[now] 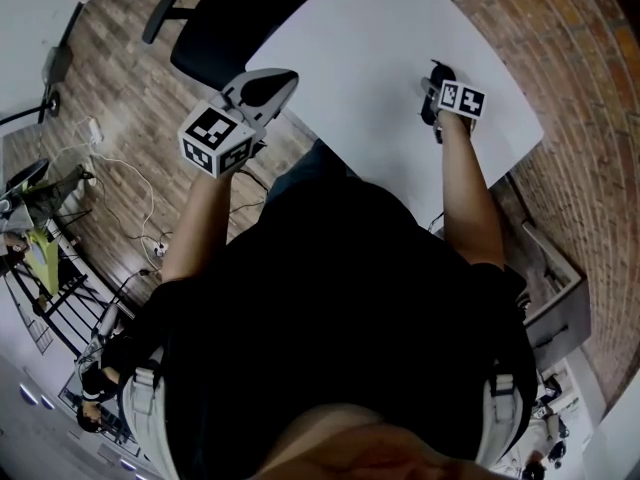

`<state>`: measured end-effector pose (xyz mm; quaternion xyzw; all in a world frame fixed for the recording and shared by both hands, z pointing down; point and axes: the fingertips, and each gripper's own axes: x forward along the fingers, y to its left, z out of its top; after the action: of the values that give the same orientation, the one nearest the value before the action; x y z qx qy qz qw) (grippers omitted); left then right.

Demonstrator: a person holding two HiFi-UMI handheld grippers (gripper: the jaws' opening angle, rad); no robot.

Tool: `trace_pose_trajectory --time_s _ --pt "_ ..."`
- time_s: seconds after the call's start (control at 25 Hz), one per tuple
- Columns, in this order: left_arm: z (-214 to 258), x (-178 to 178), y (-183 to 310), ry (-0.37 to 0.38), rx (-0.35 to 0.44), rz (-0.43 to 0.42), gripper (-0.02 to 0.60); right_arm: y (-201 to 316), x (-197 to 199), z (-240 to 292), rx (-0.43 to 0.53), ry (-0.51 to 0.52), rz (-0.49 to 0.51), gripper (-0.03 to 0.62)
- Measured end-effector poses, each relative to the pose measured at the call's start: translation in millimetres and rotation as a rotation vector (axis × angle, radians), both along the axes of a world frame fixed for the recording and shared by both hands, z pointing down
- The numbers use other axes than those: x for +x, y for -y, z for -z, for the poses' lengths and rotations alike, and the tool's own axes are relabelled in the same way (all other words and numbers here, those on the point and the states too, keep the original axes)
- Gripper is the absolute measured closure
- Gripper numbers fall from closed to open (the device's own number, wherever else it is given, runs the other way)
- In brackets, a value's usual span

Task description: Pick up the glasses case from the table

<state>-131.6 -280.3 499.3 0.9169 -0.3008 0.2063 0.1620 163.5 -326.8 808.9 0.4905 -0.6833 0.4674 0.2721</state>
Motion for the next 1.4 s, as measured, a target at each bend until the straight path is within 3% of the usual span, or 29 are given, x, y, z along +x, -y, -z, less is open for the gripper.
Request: trace_pose_trajectory --time_s 0.32,1.04,1.4 --pt "15 10 -20 -0.010 0.037 -0.007 0.569 -8 11 33 0.061 -0.009 0.016 0.240" --pt "47 49 -75 -0.019 0.126 -0.017 0.569 -41 35 128 0.222 0.072 0.033 0.240" --pt "65 48 -104 -0.021 0.161 -0.008 0.570 -61 30 184 0.325 0.104 0.057 0.240"
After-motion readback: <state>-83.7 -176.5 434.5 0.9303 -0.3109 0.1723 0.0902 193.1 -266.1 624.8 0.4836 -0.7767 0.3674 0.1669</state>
